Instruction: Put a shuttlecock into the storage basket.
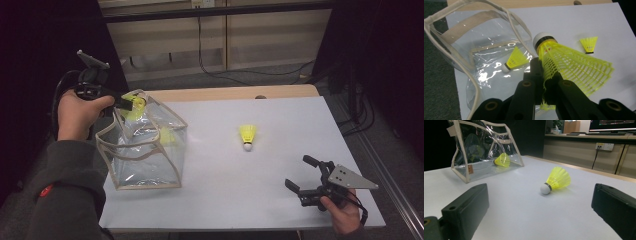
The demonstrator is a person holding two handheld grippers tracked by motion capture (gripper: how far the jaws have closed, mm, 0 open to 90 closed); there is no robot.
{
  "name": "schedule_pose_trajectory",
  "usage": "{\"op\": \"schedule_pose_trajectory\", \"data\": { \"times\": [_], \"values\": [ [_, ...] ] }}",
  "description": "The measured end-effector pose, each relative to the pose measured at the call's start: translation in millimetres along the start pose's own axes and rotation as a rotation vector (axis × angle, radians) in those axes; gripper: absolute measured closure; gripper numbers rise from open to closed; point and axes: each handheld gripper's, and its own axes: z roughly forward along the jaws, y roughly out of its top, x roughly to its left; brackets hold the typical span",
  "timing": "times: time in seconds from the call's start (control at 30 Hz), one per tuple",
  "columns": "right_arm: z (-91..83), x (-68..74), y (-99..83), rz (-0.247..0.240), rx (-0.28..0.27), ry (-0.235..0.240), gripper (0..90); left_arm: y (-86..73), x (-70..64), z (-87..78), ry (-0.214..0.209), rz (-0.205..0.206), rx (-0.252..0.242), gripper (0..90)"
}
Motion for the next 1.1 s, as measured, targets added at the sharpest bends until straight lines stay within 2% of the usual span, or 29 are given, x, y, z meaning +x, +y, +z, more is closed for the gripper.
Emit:
{"op": "schedule_pose_trajectory", "data": {
  "times": [0.67, 1.1],
  "values": [
    [-0.4, -0.8, 0.0, 0.001, -0.003, 0.0, 1.0, -5.8, 15.3, 5.4, 0.038, -0.05, -0.002, 87.8],
    [-0.2, -0.3, -0.1, 0.001, 0.0, 0.0, 1.0, -8.0, 23.0, 19.1, 0.096, -0.058, 0.009, 87.7]
  ]
}}
